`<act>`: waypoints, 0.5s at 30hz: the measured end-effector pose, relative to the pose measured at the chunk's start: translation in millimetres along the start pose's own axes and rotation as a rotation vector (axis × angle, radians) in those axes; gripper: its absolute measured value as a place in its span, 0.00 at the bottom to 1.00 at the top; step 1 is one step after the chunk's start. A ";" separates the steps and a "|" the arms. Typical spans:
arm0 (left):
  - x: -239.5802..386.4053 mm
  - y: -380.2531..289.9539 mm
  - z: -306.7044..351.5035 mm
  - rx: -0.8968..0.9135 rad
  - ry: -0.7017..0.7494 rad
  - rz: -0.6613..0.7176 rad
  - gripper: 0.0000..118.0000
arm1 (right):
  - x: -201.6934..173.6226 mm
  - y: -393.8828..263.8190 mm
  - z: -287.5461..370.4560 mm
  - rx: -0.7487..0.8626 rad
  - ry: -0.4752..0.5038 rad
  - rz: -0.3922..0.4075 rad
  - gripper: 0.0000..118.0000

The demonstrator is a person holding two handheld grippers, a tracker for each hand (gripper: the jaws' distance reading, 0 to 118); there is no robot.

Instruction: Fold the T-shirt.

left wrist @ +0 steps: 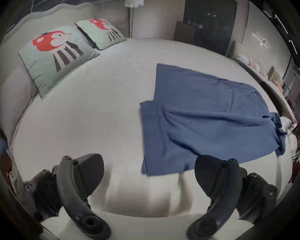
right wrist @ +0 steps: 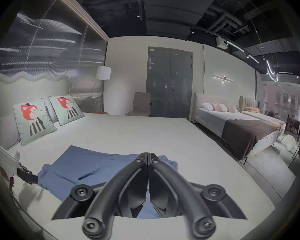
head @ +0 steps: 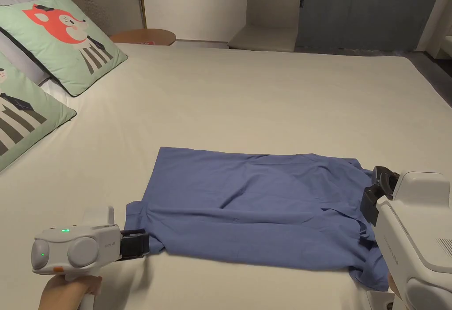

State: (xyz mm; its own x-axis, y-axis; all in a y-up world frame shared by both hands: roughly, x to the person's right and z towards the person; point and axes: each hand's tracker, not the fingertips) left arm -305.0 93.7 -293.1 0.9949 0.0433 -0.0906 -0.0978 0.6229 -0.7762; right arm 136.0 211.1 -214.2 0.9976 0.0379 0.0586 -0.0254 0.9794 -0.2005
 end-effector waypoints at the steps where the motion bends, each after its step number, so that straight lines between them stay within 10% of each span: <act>1: -1.6 -1.2 -6.6 -0.005 0.000 -0.003 0.76 | 0.4 -1.4 -1.6 -0.008 0.000 0.001 0.00; 4: 6.9 -3.9 -20.3 -0.022 0.000 -0.024 0.68 | 2.2 -5.4 -4.5 -0.027 -0.001 0.001 0.00; 11: 27.7 -11.3 -27.0 0.012 0.010 -0.079 0.05 | 15.1 -11.1 -2.4 -0.062 -0.021 0.001 0.00; 15: 21.8 -6.8 -17.7 0.014 -0.008 -0.074 0.05 | 31.3 -24.8 -6.7 -0.154 -0.031 -0.043 0.00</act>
State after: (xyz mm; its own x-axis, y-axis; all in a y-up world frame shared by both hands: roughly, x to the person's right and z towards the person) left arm -283.1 76.5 -300.8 0.9996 0.0027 -0.0285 -0.0237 0.6355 -0.7718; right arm 168.3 186.6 -214.0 0.9949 0.0050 0.1003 0.0300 0.9383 -0.3445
